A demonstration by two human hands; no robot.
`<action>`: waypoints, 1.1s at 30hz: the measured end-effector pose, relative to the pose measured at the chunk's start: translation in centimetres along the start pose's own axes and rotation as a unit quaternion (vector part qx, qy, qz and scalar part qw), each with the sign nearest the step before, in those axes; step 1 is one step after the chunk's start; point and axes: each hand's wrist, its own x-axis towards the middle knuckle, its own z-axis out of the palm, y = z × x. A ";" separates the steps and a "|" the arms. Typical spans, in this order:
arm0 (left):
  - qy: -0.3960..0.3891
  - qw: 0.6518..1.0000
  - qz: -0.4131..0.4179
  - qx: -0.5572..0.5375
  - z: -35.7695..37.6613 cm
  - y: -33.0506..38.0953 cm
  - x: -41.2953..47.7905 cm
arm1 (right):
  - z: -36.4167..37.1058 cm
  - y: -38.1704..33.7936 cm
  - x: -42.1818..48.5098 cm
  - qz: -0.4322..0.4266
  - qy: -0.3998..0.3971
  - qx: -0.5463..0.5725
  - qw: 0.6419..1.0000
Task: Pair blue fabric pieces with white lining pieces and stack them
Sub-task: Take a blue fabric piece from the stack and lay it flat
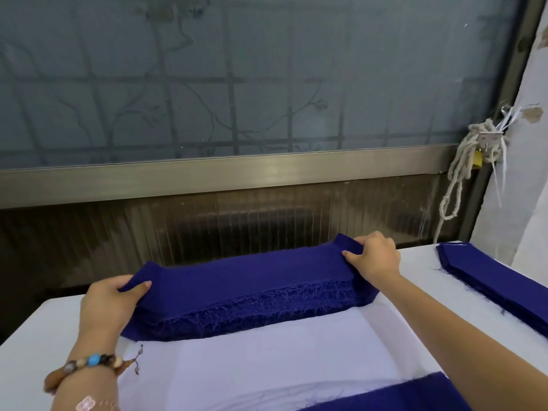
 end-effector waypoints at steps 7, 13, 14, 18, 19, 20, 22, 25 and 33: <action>0.024 1.000 0.004 0.002 0.5 -0.4 0.3 | 0.4 0.6 -0.2 -0.010 -0.010 0.203 0.979; 0.092 0.993 0.019 -0.077 0.4 1.1 -0.3 | -1.4 1.0 -1.4 0.021 -0.003 0.384 0.923; 0.099 0.989 0.014 -0.109 0.3 1.5 -0.7 | -2.0 1.0 -1.7 0.049 -0.015 0.438 0.898; 0.062 0.970 -0.022 -0.234 -0.7 3.2 -2.6 | -4.8 1.9 -2.8 0.130 -0.062 0.521 0.841; 0.047 0.971 -0.019 -0.234 -1.1 3.4 -3.2 | -5.5 2.2 -3.2 0.136 -0.070 0.527 0.836; 0.032 0.974 -0.011 -0.224 -1.6 3.6 -3.9 | -6.1 2.7 -3.8 0.138 -0.076 0.529 0.834; 0.004 0.980 0.012 -0.196 -2.7 3.4 -5.4 | -7.1 3.7 -5.3 0.140 -0.086 0.533 0.830; -0.046 0.987 0.032 -0.152 -4.5 1.8 -7.9 | -7.8 5.7 -8.0 0.135 -0.115 0.538 0.824; -0.198 0.943 -0.079 -0.254 -8.2 -3.4 -12.2 | -8.5 9.1 -15.5 0.142 -0.149 0.486 0.849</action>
